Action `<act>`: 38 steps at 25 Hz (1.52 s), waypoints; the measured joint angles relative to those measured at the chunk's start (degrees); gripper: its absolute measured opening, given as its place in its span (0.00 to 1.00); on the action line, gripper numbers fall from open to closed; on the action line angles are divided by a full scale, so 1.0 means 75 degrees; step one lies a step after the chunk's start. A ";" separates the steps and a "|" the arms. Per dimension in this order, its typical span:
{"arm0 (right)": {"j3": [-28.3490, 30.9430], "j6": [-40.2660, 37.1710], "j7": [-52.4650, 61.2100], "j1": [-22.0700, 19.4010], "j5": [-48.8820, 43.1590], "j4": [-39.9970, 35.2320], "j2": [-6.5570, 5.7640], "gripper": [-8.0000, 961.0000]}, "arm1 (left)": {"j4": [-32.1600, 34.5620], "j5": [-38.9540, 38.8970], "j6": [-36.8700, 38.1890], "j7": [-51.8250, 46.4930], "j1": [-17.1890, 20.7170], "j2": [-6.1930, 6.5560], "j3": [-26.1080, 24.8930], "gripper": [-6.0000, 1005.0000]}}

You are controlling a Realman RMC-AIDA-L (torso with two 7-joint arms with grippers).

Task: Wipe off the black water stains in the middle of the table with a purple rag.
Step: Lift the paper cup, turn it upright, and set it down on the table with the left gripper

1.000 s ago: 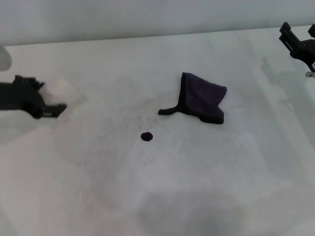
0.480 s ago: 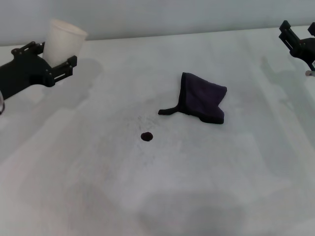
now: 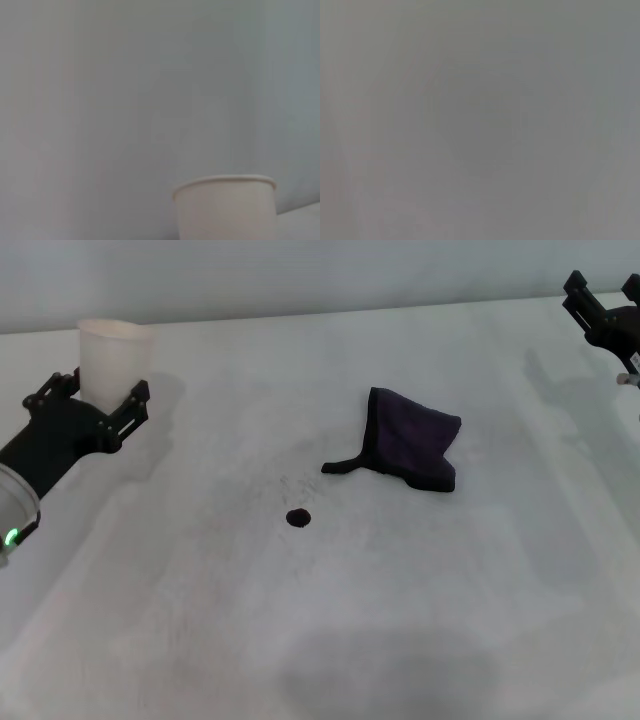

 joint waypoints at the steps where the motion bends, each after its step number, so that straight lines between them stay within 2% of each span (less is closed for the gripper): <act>1: 0.0000 0.0000 0.0000 0.0019 0.0000 -0.0002 0.0000 0.91 | -0.0161 -0.0126 -0.0057 0.0177 -0.0009 -0.0013 0.0001 0.74; 13: -0.0001 -0.0017 0.0000 0.0094 -0.0010 0.0045 0.0002 0.91 | -0.1000 -0.0262 -0.0074 0.0406 0.0074 -0.0042 -0.0060 0.74; 27: -0.0197 -0.0005 0.0000 0.0069 -0.0012 0.0066 0.0012 0.91 | -0.1110 -0.0229 -0.0057 0.0463 0.0435 -0.0043 -0.0025 0.74; 38: -0.0200 -0.0022 0.0000 0.0060 -0.0012 0.0066 0.0012 0.91 | -0.1280 -0.0219 -0.0054 0.0702 0.0475 -0.0043 -0.0037 0.76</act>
